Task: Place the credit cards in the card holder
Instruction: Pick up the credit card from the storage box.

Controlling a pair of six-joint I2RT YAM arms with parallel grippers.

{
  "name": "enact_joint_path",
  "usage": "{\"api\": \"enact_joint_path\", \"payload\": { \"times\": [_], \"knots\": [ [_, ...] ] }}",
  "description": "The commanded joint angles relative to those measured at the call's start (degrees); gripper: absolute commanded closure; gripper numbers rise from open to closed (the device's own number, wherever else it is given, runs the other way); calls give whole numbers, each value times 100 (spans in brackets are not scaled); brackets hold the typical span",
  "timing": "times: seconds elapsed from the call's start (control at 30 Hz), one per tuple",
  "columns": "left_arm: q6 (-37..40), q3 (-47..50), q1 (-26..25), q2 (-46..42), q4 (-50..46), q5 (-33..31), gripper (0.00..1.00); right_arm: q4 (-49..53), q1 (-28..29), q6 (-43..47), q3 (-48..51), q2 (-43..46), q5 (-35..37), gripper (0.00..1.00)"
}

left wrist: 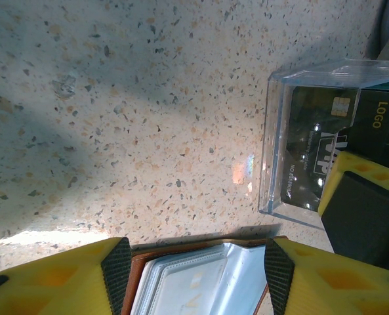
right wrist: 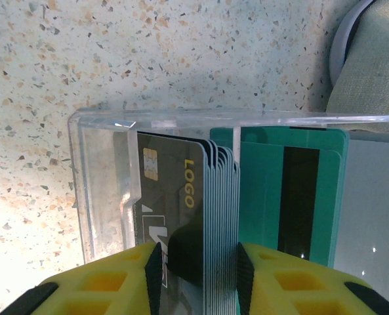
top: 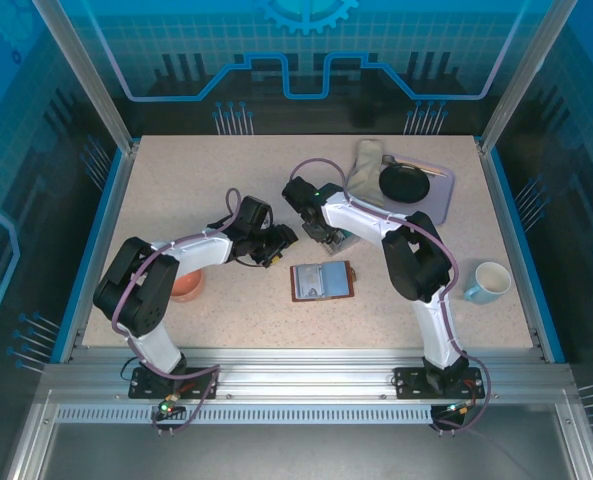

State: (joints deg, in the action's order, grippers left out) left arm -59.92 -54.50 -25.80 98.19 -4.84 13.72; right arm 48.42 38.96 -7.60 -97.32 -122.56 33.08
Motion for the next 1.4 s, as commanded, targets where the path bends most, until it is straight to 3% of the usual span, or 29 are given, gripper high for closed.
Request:
{"api": "enact_joint_path", "payload": {
  "times": [0.0,1.37],
  "knots": [
    [33,-76,31,-116,-167,-49,41,77,-31,56,67,57,162,63],
    [31,-124,31,-69,-172,-4,41,53,-179,171,136,312,287,71]
  ]
}}
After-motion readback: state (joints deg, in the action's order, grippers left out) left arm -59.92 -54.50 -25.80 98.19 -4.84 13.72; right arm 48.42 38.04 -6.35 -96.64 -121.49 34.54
